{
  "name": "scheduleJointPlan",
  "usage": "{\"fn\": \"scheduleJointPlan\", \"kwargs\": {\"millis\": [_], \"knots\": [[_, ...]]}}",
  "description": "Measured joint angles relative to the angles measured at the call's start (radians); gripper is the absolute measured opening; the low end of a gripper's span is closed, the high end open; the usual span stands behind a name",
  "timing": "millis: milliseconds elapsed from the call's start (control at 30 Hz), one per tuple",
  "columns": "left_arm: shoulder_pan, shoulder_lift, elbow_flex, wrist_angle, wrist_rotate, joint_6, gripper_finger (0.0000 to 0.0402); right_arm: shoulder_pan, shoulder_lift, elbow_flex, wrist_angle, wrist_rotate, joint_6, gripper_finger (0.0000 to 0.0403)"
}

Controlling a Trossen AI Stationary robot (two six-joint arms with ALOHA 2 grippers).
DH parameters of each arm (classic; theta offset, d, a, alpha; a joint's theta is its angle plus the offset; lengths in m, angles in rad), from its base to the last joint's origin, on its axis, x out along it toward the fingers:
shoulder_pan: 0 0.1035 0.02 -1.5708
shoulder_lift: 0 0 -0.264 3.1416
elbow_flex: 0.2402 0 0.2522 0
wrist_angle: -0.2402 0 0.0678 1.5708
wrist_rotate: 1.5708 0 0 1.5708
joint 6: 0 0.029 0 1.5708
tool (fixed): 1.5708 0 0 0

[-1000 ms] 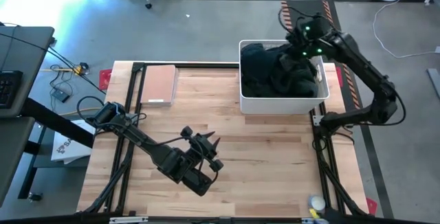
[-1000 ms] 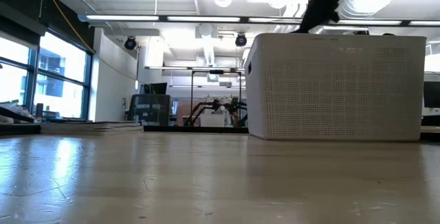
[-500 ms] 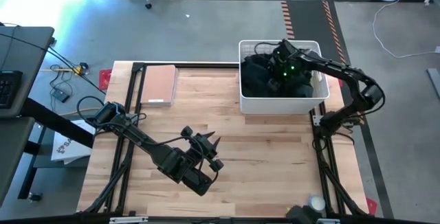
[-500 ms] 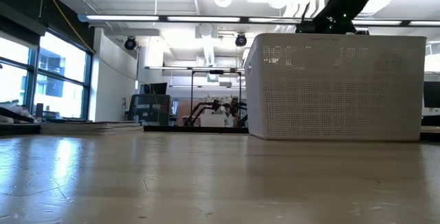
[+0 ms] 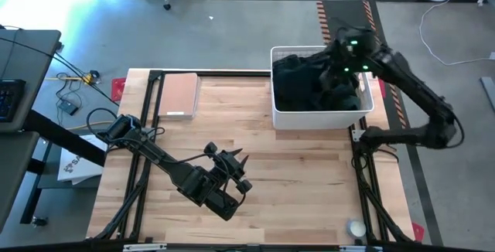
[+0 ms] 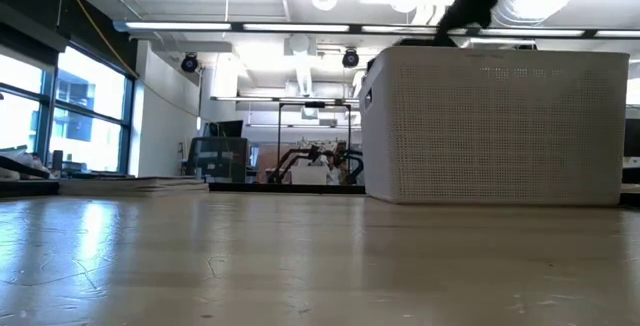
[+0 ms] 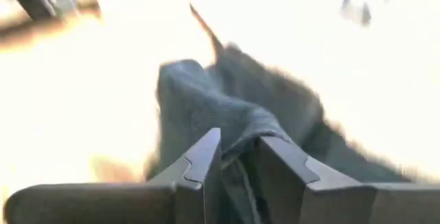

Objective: Sort clothes
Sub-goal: Put the dark blue jeans into the white laundry bin

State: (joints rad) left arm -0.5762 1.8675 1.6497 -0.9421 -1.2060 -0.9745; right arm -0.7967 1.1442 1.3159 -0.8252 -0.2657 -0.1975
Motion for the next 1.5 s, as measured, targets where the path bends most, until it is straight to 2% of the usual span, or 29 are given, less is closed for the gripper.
{"fn": "scheduleJointPlan", "kwargs": {"millis": [167,267,533,667,833,967,1100,1200,1267,1433,1500], "knots": [[0.000,0.000,0.000,0.000,0.000,0.000,0.0129,-0.003,-0.032,-0.125,0.281,-0.114,0.073,0.0087],[0.000,0.000,0.000,0.000,0.000,0.000,0.0129,-0.002,0.010,-0.195,0.337,-0.116,0.100,0.0087],[0.001,0.000,0.000,0.001,0.012,0.001,0.0129,-0.039,0.158,-0.284,0.160,0.125,-0.019,0.0087],[0.002,0.000,0.000,0.004,0.014,0.000,0.0129,-0.062,0.233,-0.314,0.073,0.140,-0.067,0.0087],[0.002,0.000,0.000,0.007,0.015,0.000,0.0129,-0.062,0.246,-0.247,-0.080,0.171,-0.047,0.0087],[0.002,0.000,0.000,0.008,0.015,0.008,0.0129,-0.047,0.184,-0.107,-0.252,0.218,0.004,0.0087],[0.002,0.000,0.000,0.013,0.016,0.008,0.0129,-0.021,0.108,0.047,-0.379,0.359,0.068,0.0087],[0.002,0.000,0.000,0.015,0.016,0.008,0.0129,-0.006,0.047,0.121,-0.348,0.421,0.087,0.0087],[0.002,0.000,0.000,0.015,0.015,0.008,0.0129,0.000,0.004,0.127,-0.269,0.344,0.054,0.0087],[0.002,0.000,0.000,0.014,0.015,0.010,0.0129,0.002,-0.041,0.036,0.018,-0.129,0.024,0.0087],[0.003,0.000,0.000,0.014,0.015,0.011,0.0129,0.003,-0.033,-0.038,0.152,-0.250,0.066,0.0087]]}}
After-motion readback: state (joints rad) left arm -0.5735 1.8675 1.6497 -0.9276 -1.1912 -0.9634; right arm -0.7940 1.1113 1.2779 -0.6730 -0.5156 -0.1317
